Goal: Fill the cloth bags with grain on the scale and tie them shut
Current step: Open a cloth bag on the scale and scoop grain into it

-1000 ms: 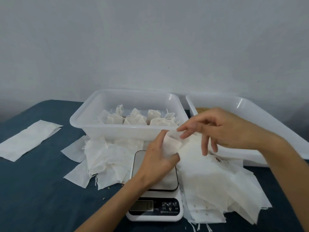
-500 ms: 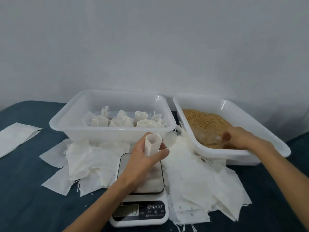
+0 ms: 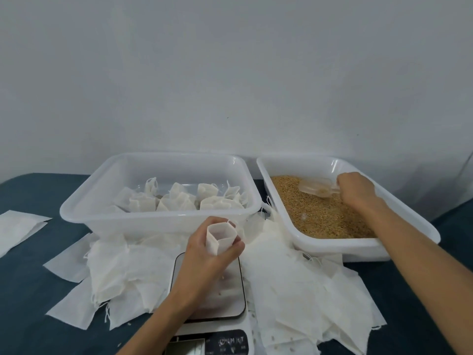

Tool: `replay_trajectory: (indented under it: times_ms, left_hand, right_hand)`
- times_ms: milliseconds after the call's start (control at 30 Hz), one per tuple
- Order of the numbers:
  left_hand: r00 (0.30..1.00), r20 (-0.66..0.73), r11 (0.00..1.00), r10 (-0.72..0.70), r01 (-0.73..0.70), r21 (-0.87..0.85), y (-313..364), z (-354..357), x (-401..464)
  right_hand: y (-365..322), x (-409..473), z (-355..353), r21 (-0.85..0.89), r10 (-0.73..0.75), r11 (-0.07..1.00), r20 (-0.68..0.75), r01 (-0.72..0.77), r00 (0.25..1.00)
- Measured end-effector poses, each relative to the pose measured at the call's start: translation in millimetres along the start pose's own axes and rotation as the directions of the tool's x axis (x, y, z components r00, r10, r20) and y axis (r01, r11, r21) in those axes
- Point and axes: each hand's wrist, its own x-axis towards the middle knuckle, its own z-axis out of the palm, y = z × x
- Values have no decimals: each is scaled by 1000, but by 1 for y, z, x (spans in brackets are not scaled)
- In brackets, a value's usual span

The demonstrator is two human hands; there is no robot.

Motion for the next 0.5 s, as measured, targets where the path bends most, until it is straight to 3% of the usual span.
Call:
replay_trajectory:
  times_ms: [100,233,500]
  left_hand:
    - [1000,-9,1000,-1,1,11,-2,-2,2]
    - [1000,-22,999,-8,9,41,-2,-5,2]
    - [999,-51,998,0,4,70,0,-6,4]
  right_hand:
    - [-14,8,-4,-65,-52,997,-24,50,998]
    - [-31,11,5,79,-137,987,-22,138,990]
    - [-1,10,18,539,35,834,160,-117,987]
